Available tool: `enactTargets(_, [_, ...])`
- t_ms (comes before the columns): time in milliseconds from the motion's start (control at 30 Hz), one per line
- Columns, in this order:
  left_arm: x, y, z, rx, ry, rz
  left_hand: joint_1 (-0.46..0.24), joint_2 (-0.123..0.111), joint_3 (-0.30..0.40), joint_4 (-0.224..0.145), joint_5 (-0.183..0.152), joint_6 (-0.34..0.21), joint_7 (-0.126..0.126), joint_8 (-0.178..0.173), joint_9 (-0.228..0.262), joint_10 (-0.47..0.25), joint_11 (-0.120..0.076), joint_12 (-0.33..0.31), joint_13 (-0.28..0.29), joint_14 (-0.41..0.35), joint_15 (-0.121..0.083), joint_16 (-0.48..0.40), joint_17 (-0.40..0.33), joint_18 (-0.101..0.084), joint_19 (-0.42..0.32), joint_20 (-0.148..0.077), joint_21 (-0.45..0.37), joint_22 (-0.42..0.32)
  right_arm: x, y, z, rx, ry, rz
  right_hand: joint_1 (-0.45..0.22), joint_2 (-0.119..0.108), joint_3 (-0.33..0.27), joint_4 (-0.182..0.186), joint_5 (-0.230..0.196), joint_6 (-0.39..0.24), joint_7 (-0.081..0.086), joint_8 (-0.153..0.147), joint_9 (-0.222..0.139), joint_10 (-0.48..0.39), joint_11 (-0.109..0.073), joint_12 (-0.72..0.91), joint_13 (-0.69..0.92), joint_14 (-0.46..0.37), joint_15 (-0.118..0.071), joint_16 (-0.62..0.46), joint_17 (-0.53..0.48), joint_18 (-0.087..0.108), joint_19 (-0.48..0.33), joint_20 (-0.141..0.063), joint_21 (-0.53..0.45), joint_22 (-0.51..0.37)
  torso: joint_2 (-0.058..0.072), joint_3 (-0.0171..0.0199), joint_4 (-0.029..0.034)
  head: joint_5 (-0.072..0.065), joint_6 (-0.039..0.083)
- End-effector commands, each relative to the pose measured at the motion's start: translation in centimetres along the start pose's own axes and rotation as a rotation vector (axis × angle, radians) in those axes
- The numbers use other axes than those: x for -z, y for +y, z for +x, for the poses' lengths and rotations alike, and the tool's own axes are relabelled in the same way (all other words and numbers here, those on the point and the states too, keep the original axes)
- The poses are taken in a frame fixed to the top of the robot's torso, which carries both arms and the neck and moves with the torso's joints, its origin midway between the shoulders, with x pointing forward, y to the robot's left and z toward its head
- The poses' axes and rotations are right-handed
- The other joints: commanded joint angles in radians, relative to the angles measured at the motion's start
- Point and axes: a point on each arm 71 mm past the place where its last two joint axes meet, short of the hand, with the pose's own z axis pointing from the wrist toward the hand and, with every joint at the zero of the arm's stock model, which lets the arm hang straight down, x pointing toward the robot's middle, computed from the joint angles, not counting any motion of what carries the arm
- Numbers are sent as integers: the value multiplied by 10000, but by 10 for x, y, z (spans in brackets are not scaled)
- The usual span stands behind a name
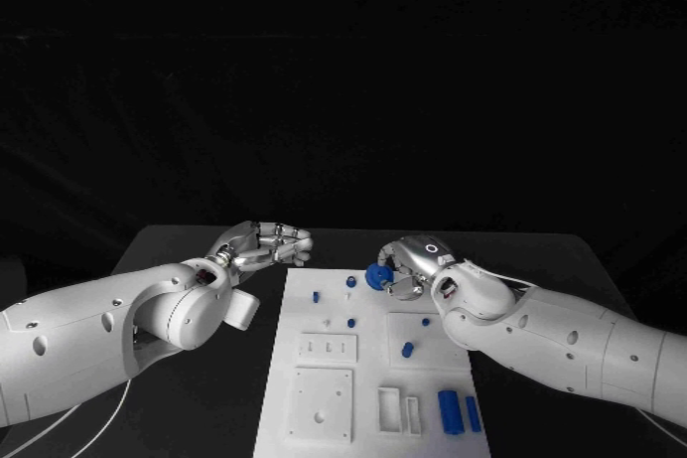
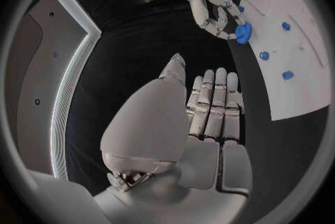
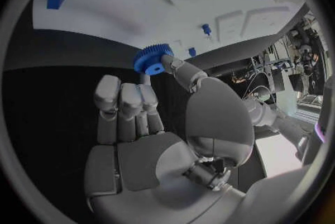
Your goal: Assemble the parts on the task board
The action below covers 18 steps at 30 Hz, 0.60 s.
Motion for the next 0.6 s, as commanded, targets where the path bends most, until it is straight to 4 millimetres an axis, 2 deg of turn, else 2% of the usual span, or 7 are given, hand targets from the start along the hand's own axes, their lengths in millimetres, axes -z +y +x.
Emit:
enactTargets(33, [0, -2, 1, -19, 102, 125, 112, -28, -17, 4, 13, -29, 95, -47, -10, -39, 5, -52, -12, 35, -1, -58, 14, 153, -54, 34, -64, 198, -4, 13, -2, 299, -316, -295, 6, -147, 131, 85, -54, 570, 287, 62, 142, 61, 22, 16, 10, -4, -42, -42, 10, 1006, 45, -25, 61, 166, 5, -4, 26, 44, 26])
enactTargets(167, [-1, -2, 2, -14, 126, 128, 113, -29, -17, 6, 14, -28, 95, -47, -10, -39, 5, -52, -12, 36, -1, -60, 15, 153, -53, 35, -64, 198, -8, 26, 3, 365, -181, -528, 7, -208, 171, 146, -161, 573, 288, 49, 146, 71, 22, 5, 14, 4, -41, -48, 15, 1006, 56, -27, 75, 166, 9, -14, 34, 77, 39])
enactTargets(433, [-2, -2, 4, -8, 158, 128, 113, -29, -18, 9, 15, -28, 96, -49, -10, -40, 6, -52, -12, 38, 0, -65, 18, 152, -53, 36, -65, 198, -12, 40, 20, 535, 238, -723, -13, -240, 177, 201, -266, 559, 294, 29, 148, 50, 28, -26, 1, 9, -37, -57, 19, 1006, 58, -25, 82, 164, 21, -32, 75, 49, 37])
enactTargets(600, [-3, -2, 4, -7, 168, 129, 113, -29, -18, 11, 15, -27, 96, -49, -10, -40, 6, -52, -11, 39, 1, -67, 19, 151, -53, 37, -65, 198, -13, 46, 27, 607, 440, -791, -13, -243, 178, 211, -293, 555, 294, 24, 149, 39, 29, -39, -7, 9, -37, -60, 20, 1006, 58, -26, 83, 163, 23, -31, 62, 72, 13])
